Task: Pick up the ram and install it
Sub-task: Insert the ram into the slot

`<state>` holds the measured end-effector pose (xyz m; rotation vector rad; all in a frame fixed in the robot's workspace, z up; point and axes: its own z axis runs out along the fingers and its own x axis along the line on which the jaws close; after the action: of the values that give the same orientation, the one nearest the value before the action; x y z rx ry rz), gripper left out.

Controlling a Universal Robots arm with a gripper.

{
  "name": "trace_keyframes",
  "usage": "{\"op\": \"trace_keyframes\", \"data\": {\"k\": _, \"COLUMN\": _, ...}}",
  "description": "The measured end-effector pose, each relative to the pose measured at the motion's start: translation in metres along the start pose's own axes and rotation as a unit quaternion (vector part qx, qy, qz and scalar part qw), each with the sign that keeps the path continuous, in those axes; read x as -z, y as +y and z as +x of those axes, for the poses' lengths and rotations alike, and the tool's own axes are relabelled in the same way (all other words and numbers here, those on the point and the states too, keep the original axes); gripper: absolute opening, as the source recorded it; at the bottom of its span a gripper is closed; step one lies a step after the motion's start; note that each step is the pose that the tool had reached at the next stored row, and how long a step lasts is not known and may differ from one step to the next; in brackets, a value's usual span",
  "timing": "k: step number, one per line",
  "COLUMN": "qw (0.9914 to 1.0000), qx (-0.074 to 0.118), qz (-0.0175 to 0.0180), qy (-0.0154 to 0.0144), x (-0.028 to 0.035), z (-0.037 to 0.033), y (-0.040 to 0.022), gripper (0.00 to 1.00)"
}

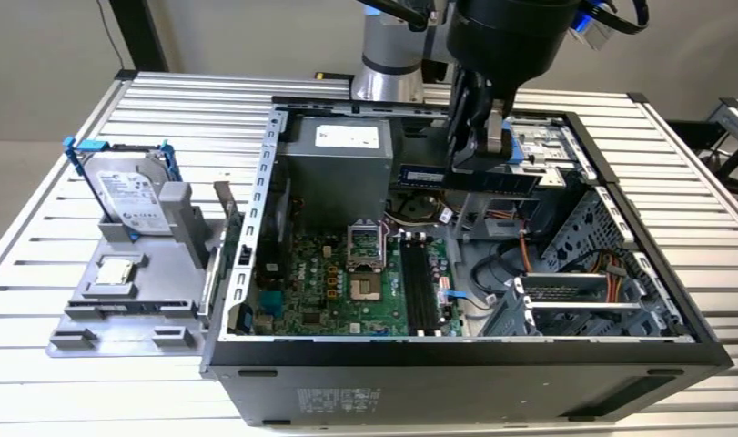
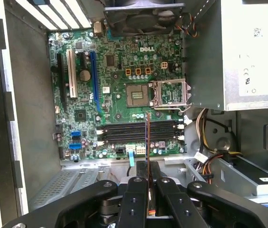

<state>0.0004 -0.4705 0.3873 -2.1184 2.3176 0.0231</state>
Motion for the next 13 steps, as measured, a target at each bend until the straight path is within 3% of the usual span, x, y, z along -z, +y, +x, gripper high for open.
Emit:
{"op": "trace_keyframes", "data": {"k": 7, "qw": 0.99964, "qx": -0.027, "qz": 0.0003, "qy": -0.0003, "x": -0.0001, "z": 0.0000, "y": 0.0000, "gripper": 0.00}}
{"op": "trace_keyframes", "data": {"k": 10, "qw": 0.99889, "qx": -0.047, "qz": 0.0005, "qy": -0.0005, "x": 0.0000, "z": 0.0000, "y": 0.0000, "gripper": 0.00}}
{"op": "trace_keyframes", "data": {"k": 13, "qw": 0.99746, "qx": -0.071, "qz": 0.0008, "qy": -0.0007, "x": 0.0000, "z": 0.0000, "y": 0.0000, "gripper": 0.00}}
